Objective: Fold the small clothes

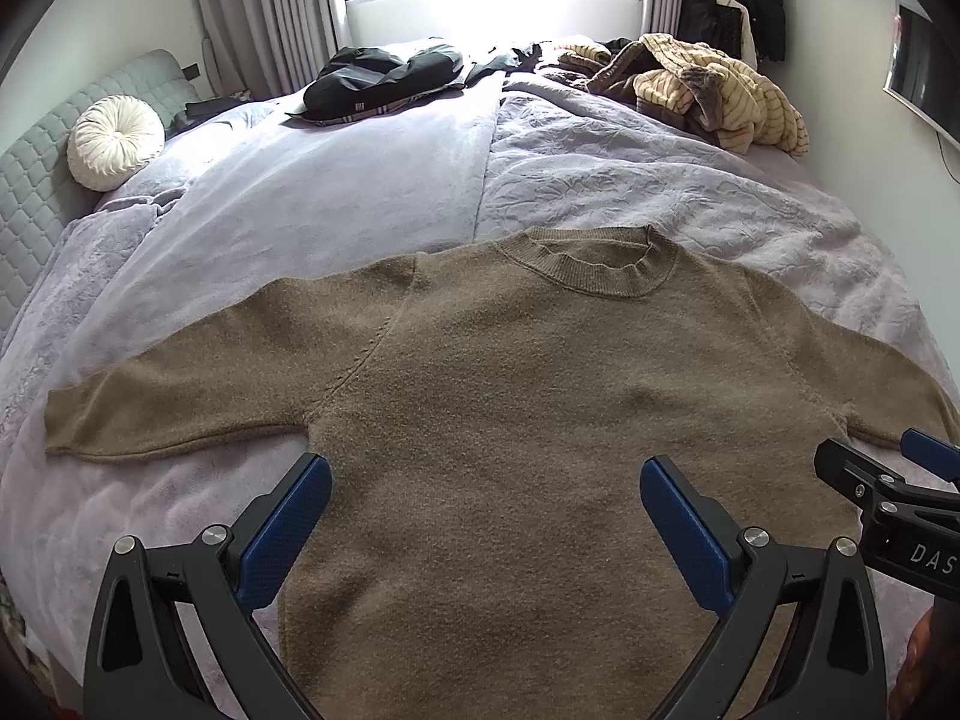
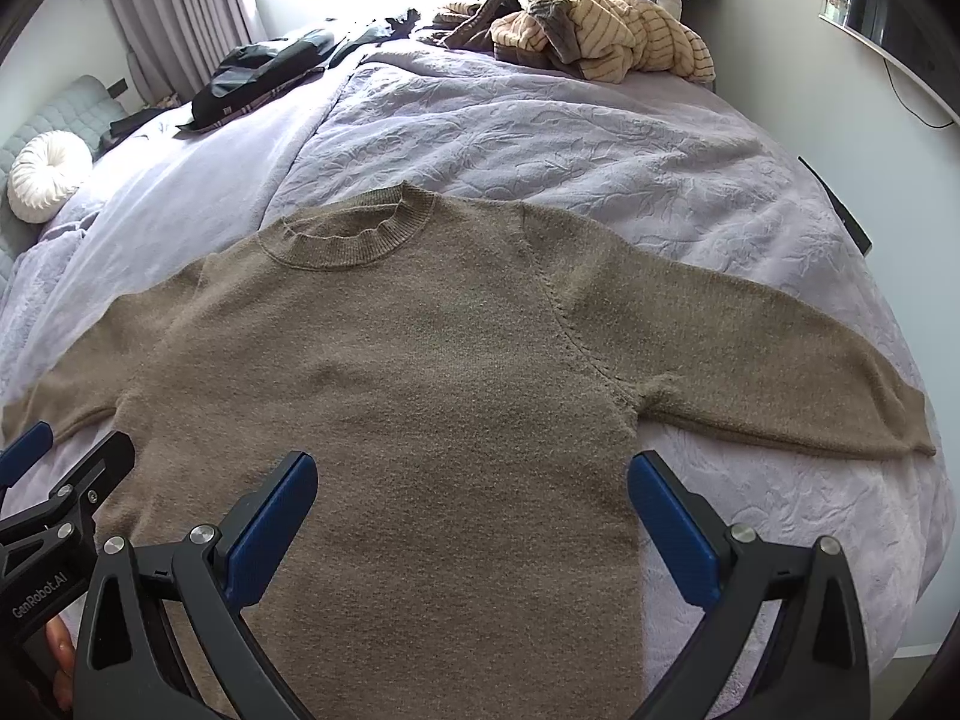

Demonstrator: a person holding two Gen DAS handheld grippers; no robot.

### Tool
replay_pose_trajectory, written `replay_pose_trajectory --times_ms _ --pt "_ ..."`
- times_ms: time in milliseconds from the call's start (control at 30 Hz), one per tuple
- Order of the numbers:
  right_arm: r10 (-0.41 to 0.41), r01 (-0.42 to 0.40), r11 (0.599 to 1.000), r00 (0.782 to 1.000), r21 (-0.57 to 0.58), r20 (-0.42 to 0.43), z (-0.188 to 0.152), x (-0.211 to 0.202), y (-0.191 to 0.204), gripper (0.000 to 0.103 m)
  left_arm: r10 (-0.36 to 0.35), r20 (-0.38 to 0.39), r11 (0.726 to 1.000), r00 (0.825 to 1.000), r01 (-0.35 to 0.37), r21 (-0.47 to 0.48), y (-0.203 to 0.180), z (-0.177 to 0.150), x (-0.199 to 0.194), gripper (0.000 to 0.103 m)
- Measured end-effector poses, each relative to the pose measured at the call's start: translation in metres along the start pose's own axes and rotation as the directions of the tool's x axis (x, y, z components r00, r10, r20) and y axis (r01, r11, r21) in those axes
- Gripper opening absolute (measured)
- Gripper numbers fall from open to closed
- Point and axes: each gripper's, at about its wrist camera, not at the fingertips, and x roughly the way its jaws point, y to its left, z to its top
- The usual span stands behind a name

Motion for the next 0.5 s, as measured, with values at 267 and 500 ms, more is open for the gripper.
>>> replay_pose_trajectory --times_ms 267,500 --pt "0.000 0.000 1.000 1.000 0.000 -0.006 -0.0012 0.0042 -0.0006 0.103 -0.006 -0.006 1.000 1.000 0.006 -0.003 0.0005 -0.0009 0.0034 0.103" --pt "0.000 0.000 1.000 1.000 0.001 -0.009 0.0001 0.0034 0.0005 0.103 -0.001 -0.017 1.000 1.000 0.000 -0.019 0.0023 -0.0018 0.0049 0.103"
